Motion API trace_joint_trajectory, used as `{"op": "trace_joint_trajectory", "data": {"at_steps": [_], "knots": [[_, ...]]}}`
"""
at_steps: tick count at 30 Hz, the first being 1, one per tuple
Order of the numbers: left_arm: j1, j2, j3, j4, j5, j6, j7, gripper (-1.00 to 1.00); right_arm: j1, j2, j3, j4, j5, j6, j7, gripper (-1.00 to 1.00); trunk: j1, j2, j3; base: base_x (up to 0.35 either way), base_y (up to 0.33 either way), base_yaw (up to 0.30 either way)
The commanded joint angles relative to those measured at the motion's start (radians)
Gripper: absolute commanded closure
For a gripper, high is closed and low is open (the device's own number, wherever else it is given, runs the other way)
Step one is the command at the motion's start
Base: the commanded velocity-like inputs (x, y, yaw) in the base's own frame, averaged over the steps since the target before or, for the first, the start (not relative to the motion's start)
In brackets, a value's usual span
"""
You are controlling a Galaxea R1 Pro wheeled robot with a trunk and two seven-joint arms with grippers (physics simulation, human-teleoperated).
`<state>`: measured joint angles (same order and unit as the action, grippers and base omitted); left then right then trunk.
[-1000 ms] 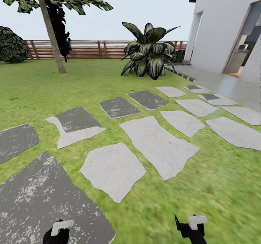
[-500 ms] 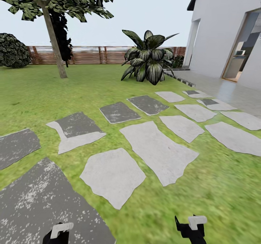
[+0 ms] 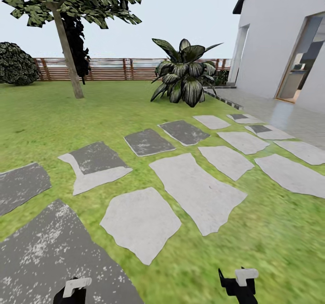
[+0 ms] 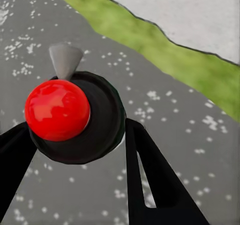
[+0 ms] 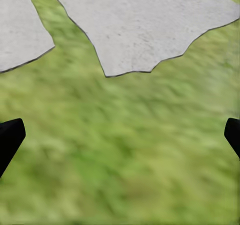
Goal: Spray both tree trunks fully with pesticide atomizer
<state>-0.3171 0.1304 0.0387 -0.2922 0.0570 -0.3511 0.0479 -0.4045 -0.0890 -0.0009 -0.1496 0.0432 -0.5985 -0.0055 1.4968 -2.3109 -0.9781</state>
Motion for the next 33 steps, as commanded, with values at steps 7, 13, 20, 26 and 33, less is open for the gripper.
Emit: {"op": "trace_joint_trajectory", "data": {"at_steps": [7, 13, 20, 26, 33], "knots": [[0.000, -0.001, 0.000, 0.001, 0.006, -0.003, 0.000, 1.00, -0.001, 0.001, -0.001, 0.001, 0.004, -0.003, -0.001, -1.00, -0.027, 0.049, 0.021, 0.000, 0.000, 0.117], [-0.001, -0.002, 0.000, 0.001, 0.006, -0.003, 0.000, 1.00, -0.001, 0.002, -0.001, 0.001, 0.004, -0.003, -0.001, -1.00, -0.050, 0.091, 0.040, 0.000, 0.000, 0.266], [-0.001, -0.004, 0.000, 0.001, 0.006, -0.003, 0.000, 1.00, -0.001, 0.002, -0.001, 0.002, 0.004, -0.003, -0.001, -1.00, -0.050, 0.091, 0.040, 0.000, 0.000, 0.276], [-0.001, -0.006, 0.000, 0.001, 0.006, -0.003, 0.000, 1.00, -0.001, 0.003, -0.001, 0.002, 0.004, -0.003, -0.001, -1.00, -0.050, 0.091, 0.040, 0.000, 0.000, 0.277], [-0.001, -0.006, 0.001, 0.001, 0.007, 0.000, 0.001, 1.00, -0.001, 0.003, 0.000, 0.002, 0.004, -0.003, -0.001, -1.00, -0.050, 0.091, 0.040, 0.089, 0.000, 0.277]]}}
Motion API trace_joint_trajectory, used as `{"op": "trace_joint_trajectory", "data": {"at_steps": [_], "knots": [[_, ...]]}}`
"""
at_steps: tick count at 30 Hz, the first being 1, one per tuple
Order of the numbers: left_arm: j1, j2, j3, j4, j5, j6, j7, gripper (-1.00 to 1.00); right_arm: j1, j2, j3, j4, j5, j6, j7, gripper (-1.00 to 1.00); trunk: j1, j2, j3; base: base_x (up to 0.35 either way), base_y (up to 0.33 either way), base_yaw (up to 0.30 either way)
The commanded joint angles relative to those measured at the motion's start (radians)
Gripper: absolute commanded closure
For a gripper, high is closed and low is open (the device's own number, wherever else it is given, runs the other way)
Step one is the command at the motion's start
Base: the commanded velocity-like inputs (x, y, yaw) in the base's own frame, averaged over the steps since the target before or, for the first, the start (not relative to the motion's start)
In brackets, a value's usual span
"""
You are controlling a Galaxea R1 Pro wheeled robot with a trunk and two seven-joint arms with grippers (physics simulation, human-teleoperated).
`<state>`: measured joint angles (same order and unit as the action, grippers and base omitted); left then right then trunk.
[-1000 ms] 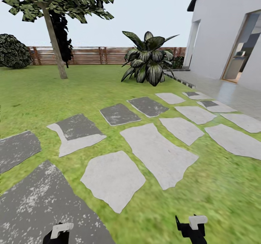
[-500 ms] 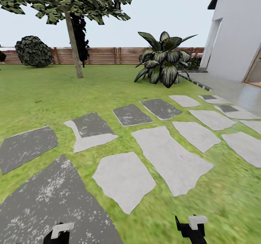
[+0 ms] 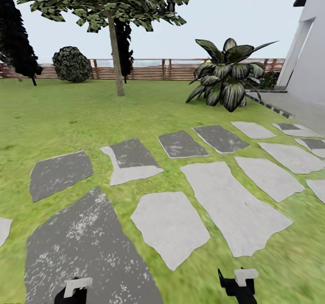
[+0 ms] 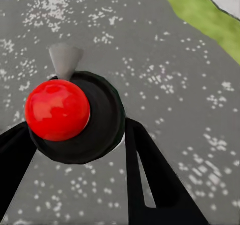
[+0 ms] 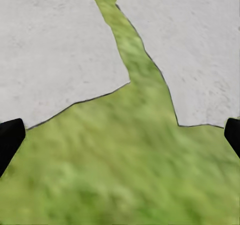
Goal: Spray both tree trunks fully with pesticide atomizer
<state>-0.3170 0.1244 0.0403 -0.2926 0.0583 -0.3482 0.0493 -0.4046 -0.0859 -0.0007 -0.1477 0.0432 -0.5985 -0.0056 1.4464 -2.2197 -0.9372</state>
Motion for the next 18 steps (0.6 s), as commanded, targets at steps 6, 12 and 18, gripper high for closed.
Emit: {"op": "trace_joint_trajectory", "data": {"at_steps": [6, 12, 18], "knots": [[-0.001, -0.001, 0.000, 0.001, 0.006, -0.005, 0.000, 1.00, 0.000, 0.000, -0.001, 0.000, 0.004, -0.003, -0.001, -1.00, 0.000, 0.000, -0.001, 0.312, 0.000, 0.277], [-0.001, -0.001, 0.000, 0.001, 0.006, -0.005, 0.000, 1.00, 0.000, 0.001, 0.000, 0.000, 0.004, -0.003, -0.001, -1.00, 0.000, 0.000, -0.001, 0.335, 0.000, 0.277], [-0.001, -0.002, 0.000, 0.001, 0.006, -0.005, 0.000, 1.00, 0.000, 0.002, 0.001, 0.000, 0.005, -0.003, -0.001, -1.00, 0.000, 0.000, -0.001, 0.337, 0.000, 0.266]]}}
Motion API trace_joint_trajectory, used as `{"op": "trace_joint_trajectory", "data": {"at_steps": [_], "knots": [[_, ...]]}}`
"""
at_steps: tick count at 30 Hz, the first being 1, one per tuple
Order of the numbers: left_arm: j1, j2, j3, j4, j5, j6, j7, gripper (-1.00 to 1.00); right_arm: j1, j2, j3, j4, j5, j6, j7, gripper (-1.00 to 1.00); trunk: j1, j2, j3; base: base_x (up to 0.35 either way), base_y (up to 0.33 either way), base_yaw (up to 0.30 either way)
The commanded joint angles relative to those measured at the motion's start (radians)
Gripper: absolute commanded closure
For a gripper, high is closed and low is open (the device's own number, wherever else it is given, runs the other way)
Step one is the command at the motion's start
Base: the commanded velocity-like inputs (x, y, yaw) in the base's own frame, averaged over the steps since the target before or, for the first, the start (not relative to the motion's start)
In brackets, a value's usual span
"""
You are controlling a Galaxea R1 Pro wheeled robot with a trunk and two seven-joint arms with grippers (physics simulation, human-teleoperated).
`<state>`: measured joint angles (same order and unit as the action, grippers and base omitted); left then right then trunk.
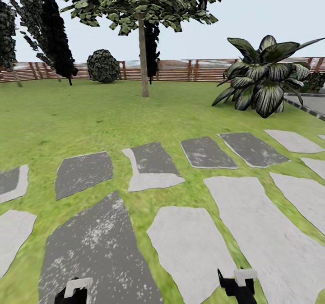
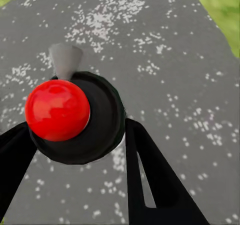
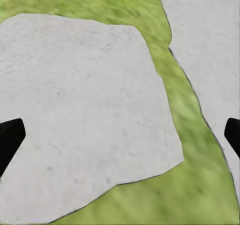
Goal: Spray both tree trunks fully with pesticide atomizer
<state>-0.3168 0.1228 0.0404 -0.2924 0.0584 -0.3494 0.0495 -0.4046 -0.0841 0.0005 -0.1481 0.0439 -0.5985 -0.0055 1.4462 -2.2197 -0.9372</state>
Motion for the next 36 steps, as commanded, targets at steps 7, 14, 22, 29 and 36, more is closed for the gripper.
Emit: {"op": "trace_joint_trajectory", "data": {"at_steps": [7, 14, 22, 29, 36], "knots": [[-0.001, 0.000, 0.000, 0.001, 0.005, -0.003, 0.000, 1.00, 0.000, 0.000, -0.001, -0.001, 0.005, -0.003, 0.001, -1.00, 0.000, 0.000, -0.001, 0.337, 0.000, 0.055], [-0.001, 0.000, 0.000, 0.002, 0.004, -0.003, 0.000, 1.00, 0.000, -0.001, -0.001, 0.001, 0.005, -0.002, 0.002, -1.00, 0.000, 0.000, -0.001, 0.337, 0.000, 0.000], [-0.001, 0.000, 0.000, 0.003, 0.004, -0.003, 0.000, 1.00, 0.000, -0.001, -0.001, 0.001, 0.004, -0.001, 0.000, -1.00, 0.000, 0.000, -0.001, 0.337, 0.000, 0.000], [-0.001, 0.000, 0.000, 0.003, 0.005, -0.003, 0.000, 1.00, 0.000, -0.002, -0.001, 0.001, 0.004, -0.001, 0.000, -1.00, 0.000, 0.000, -0.001, 0.337, 0.000, 0.000], [-0.001, 0.000, 0.000, 0.004, 0.005, -0.003, 0.000, 1.00, 0.000, -0.002, -0.001, 0.001, 0.005, -0.001, 0.001, -1.00, 0.000, 0.000, -0.001, 0.337, 0.000, 0.000]]}}
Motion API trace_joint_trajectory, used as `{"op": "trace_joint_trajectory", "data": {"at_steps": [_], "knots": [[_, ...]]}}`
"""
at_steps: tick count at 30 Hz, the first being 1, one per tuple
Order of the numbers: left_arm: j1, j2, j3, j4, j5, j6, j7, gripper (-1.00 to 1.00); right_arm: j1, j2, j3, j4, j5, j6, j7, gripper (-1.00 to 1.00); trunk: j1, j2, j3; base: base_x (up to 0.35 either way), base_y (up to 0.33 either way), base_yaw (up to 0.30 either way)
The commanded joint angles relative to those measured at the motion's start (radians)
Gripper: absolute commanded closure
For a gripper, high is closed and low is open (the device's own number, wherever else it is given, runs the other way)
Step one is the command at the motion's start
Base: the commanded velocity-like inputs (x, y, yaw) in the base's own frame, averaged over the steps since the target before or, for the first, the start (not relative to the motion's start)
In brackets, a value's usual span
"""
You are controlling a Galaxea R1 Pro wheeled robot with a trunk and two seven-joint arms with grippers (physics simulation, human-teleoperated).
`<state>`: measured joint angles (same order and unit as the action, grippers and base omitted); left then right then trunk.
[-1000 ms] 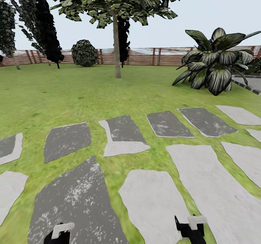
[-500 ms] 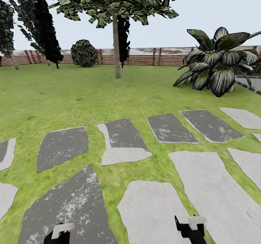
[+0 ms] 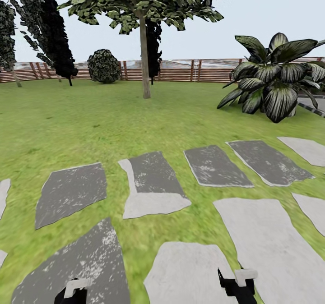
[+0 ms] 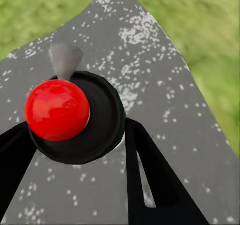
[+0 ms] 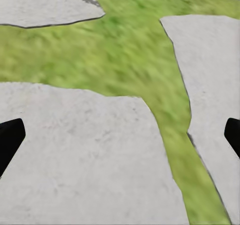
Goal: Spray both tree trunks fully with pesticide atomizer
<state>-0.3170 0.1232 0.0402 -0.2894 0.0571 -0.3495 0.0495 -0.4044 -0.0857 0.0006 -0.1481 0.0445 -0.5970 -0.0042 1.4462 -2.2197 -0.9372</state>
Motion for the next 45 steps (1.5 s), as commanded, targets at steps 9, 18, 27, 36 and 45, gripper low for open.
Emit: {"op": "trace_joint_trajectory", "data": {"at_steps": [9, 18, 27, 36, 45], "knots": [[-0.001, -0.001, 0.000, 0.001, 0.006, -0.004, 0.000, 1.00, -0.001, 0.001, -0.001, 0.001, 0.005, -0.003, 0.000, -1.00, 0.000, 0.000, -0.001, 0.337, 0.000, 0.000], [-0.001, -0.001, 0.000, 0.001, 0.006, -0.004, 0.000, 1.00, -0.001, 0.001, -0.001, 0.001, 0.005, -0.003, 0.000, -1.00, 0.000, 0.000, -0.001, 0.337, 0.000, 0.000], [-0.001, -0.001, 0.000, 0.001, 0.006, -0.004, 0.000, 1.00, -0.001, 0.000, -0.001, 0.001, 0.005, -0.003, 0.000, -1.00, 0.000, 0.000, -0.001, 0.337, 0.000, 0.000], [-0.001, -0.001, 0.000, 0.001, 0.006, -0.005, 0.000, 1.00, -0.001, 0.000, -0.001, 0.001, 0.005, -0.003, 0.000, -1.00, 0.000, 0.000, -0.001, 0.337, 0.000, 0.000], [-0.001, -0.001, 0.000, 0.001, 0.006, -0.005, 0.000, 1.00, -0.001, 0.001, -0.001, 0.002, 0.005, -0.003, 0.000, -1.00, 0.000, 0.000, -0.001, 0.337, 0.000, 0.000]]}}
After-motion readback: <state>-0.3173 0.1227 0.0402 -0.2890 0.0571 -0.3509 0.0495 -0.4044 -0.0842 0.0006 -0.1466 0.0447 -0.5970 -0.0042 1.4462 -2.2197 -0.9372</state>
